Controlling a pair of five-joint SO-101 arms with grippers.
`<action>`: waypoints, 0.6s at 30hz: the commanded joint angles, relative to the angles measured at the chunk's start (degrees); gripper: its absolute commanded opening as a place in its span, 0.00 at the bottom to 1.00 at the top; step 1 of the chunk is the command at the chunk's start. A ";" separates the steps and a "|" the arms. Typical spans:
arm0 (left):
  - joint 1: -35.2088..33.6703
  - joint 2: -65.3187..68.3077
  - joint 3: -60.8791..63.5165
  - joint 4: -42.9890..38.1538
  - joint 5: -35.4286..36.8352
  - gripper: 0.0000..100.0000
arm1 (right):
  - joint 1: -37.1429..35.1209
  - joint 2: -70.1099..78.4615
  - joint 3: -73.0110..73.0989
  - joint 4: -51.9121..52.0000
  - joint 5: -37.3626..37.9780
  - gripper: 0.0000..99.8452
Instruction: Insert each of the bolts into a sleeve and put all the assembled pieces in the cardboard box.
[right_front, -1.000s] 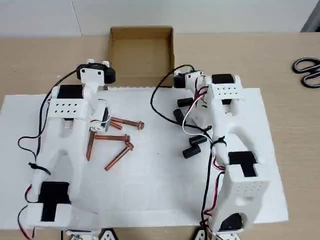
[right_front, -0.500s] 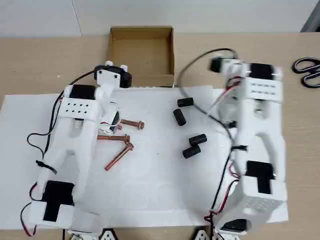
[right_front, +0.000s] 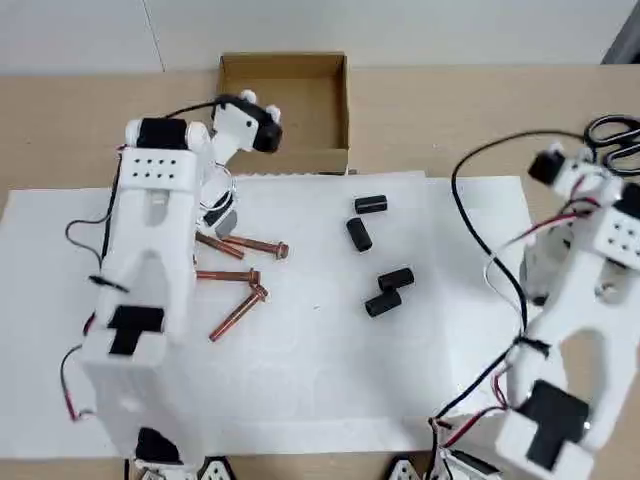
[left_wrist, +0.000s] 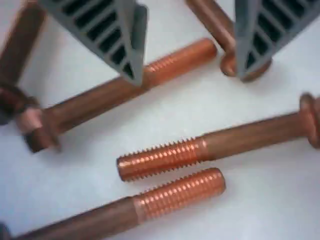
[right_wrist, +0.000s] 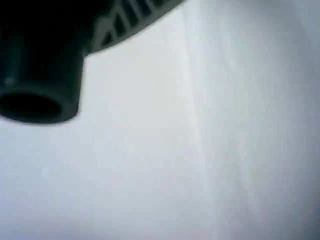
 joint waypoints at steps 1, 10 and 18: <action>0.44 0.44 -2.24 1.67 -11.87 0.12 | 4.26 -5.85 5.10 -1.80 3.43 0.00; 1.67 0.97 -1.19 1.49 -31.12 0.12 | 9.36 -11.82 19.60 -6.99 5.45 0.00; 6.59 1.05 -1.10 -0.44 -34.20 0.12 | 9.19 -17.19 26.99 -9.36 5.10 0.00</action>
